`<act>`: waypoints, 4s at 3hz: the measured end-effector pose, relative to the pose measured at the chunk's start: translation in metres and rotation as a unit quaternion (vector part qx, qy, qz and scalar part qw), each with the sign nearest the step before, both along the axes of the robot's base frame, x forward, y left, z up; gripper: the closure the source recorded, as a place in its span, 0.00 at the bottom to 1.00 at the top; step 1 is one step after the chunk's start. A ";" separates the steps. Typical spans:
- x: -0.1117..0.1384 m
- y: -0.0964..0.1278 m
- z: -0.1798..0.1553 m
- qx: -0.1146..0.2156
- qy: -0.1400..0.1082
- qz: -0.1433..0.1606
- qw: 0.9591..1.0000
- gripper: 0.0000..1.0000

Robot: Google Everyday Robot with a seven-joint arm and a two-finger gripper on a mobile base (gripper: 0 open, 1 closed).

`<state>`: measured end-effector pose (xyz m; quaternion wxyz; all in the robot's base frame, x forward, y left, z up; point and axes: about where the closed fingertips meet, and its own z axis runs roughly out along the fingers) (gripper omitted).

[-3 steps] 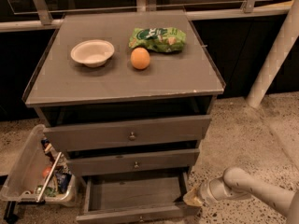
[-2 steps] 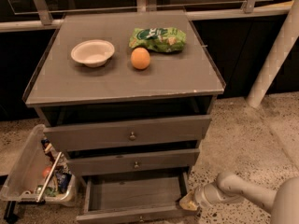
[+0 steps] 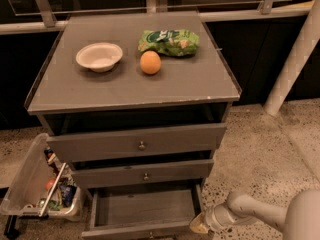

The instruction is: Close bottom drawer

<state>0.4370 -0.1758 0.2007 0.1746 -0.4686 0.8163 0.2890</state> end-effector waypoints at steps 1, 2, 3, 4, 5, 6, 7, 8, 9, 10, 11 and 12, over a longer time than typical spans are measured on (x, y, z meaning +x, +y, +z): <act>0.000 0.000 0.000 0.000 0.000 0.000 1.000 1.00; -0.001 -0.002 0.010 0.007 -0.007 -0.005 1.000 1.00; -0.017 -0.003 0.024 0.005 -0.044 0.000 0.999 1.00; -0.064 0.004 0.030 0.008 -0.126 0.039 0.991 1.00; -0.063 0.004 0.030 0.008 -0.125 0.038 0.991 1.00; -0.060 0.006 0.021 0.001 -0.120 0.036 0.992 1.00; -0.046 0.008 -0.002 -0.011 -0.115 0.033 0.993 1.00; -0.035 0.008 -0.025 -0.025 -0.109 0.028 0.993 1.00; -0.028 0.007 -0.040 -0.032 -0.107 0.021 0.993 1.00; -0.028 0.007 -0.041 -0.032 -0.107 0.021 0.993 0.82; -0.028 0.007 -0.041 -0.032 -0.107 0.021 0.993 0.59; -0.028 0.007 -0.041 -0.032 -0.107 0.021 0.993 0.36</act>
Offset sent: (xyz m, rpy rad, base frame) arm 0.0018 -0.0095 0.0266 0.0255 -0.0394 -0.0294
